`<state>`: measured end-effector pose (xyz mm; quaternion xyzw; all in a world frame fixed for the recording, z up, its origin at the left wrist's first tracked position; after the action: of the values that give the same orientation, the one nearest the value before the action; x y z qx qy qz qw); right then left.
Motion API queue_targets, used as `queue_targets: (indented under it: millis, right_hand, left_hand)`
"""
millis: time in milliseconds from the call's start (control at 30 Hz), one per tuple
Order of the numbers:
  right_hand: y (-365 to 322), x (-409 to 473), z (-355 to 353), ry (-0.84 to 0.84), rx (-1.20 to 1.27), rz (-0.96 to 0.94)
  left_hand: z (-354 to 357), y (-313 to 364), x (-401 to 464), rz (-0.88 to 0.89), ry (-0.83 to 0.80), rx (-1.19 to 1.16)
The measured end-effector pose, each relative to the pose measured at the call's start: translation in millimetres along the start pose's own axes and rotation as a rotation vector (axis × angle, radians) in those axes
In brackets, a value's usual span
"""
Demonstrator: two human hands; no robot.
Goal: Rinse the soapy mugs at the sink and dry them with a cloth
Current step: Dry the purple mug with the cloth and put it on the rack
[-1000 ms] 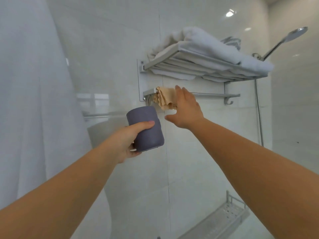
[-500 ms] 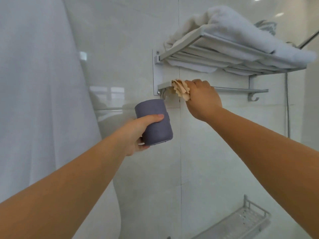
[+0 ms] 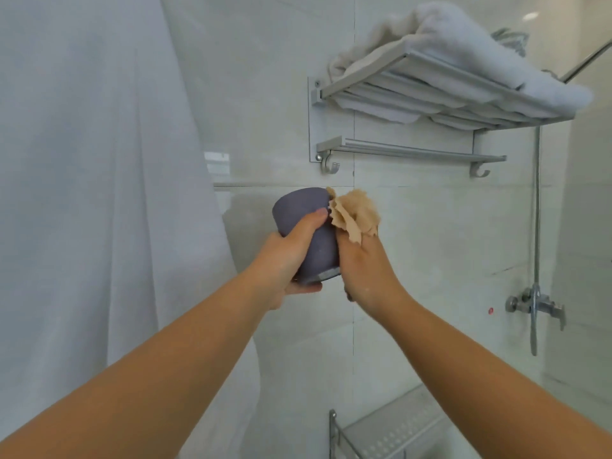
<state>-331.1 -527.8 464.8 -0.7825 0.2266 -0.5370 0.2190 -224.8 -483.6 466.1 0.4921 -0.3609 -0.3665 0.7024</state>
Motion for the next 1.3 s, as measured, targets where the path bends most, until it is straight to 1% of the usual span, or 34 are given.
queue_targets:
  millis: [100, 167, 233, 333, 400, 433, 500, 533, 600, 633, 667, 733, 833, 900, 933, 1000, 1033, 1100, 1133, 1167, 1200, 1233, 1300]
  right_hand:
    - [-7.9, -23.6, 17.6, -0.039, 0.014, -0.035]
    - [-14.7, -35.5, 25.6, -0.079, -0.083, -0.048]
    - [-20.7, -38.3, 26.6, -0.083, -0.138, -0.053]
    - [-32.9, -23.5, 20.5, -0.086, -0.086, -0.074]
    - [-38.7, -8.7, 12.8, -0.095, 0.005, -0.065]
    - [-39.3, -3.3, 8.9, -0.1, 0.084, -0.027]
    - [-35.8, 0.5, 3.5, -0.149, 0.295, 0.176]
    - [-32.8, -0.5, 3.2, -0.164, 0.36, 0.264]
    - [-32.1, -7.3, 4.4, -0.131, 0.378, 0.314]
    - [-32.4, -11.5, 5.9, -0.085, 0.338, 0.275]
    - [-35.9, -17.8, 7.7, -0.048, 0.261, 0.19]
    - [-38.7, -31.7, 17.1, -0.028, 0.084, 0.004]
    - [-32.6, -38.3, 23.5, -0.064, -0.038, -0.029]
    - [-33.9, -28.2, 18.9, -0.092, -0.045, -0.07]
    - [-35.7, -20.6, 14.2, -0.111, -0.011, -0.083]
    - [-37.0, -6.6, 5.0, -0.133, 0.104, -0.075]
    - [-35.9, -3.3, 1.7, -0.144, 0.179, -0.035]
    - [-30.6, -1.3, 0.3, -0.176, 0.358, 0.18]
    - [-28.2, -3.7, 0.2, -0.173, 0.404, 0.266]
    - [-25.0, -7.0, 2.7, -0.178, 0.396, 0.326]
    - [-23.7, -11.0, 5.9, -0.182, 0.351, 0.346]
    - [-23.9, -15.4, 9.4, -0.167, 0.3, 0.323]
    - [-26.9, -22.9, 19.0, -0.097, 0.183, 0.11]
  left_hand:
    - [-7.9, 2.5, -5.2, 0.106, 0.041, 0.076]
    - [-14.5, 2.6, -9.6, 0.146, 0.042, 0.11]
    - [-20.2, 2.0, -13.3, 0.149, 0.018, 0.111]
    - [-24.5, 2.0, -18.2, 0.149, -0.04, 0.093]
    - [-24.0, 2.3, -22.9, 0.153, -0.08, 0.081]
    - [-22.9, 2.9, -25.6, 0.16, -0.098, 0.066]
    - [-19.7, 4.0, -29.1, 0.16, -0.105, 0.027]
    - [-18.2, 4.4, -29.5, 0.153, -0.098, 0.014]
    - [-14.9, 3.8, -28.1, 0.133, -0.07, -0.005]
    - [-14.4, 3.4, -26.8, 0.125, -0.046, -0.023]
    - [-15.6, 3.1, -24.8, 0.117, -0.014, -0.048]
    - [-19.1, 2.8, -20.9, 0.101, 0.027, -0.08]
    - [-20.8, 2.1, -21.1, 0.097, 0.0, -0.028]
    - [-20.5, 1.6, -23.8, 0.134, -0.028, 0.042]
    - [-20.1, 1.2, -26.1, 0.157, -0.045, 0.066]
    - [-18.4, 1.3, -29.4, 0.193, -0.067, 0.087]
    - [-17.9, 1.7, -30.1, 0.201, -0.067, 0.081]
    - [-17.6, 2.8, -28.8, 0.198, -0.046, 0.05]
    - [-17.4, 3.3, -27.7, 0.193, -0.033, 0.04]
    - [-17.1, 3.8, -26.4, 0.187, -0.02, 0.032]
    - [-16.9, 4.3, -24.9, 0.181, -0.006, 0.023]
    - [-17.8, 4.5, -22.5, 0.175, 0.016, 0.01]
    - [-20.8, 6.0, -17.0, 0.163, 0.069, -0.025]
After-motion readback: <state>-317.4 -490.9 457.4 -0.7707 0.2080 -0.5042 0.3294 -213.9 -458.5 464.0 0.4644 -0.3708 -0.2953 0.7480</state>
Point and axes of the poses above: each hand's wrist, its own x-axis towards the middle knuckle, its own z-axis out of the palm, y = z × x, the point moved 3 cm from there along x, towards the middle knuckle, and after that the axes turned 13 degrees about -x, right-handed, at the moved point
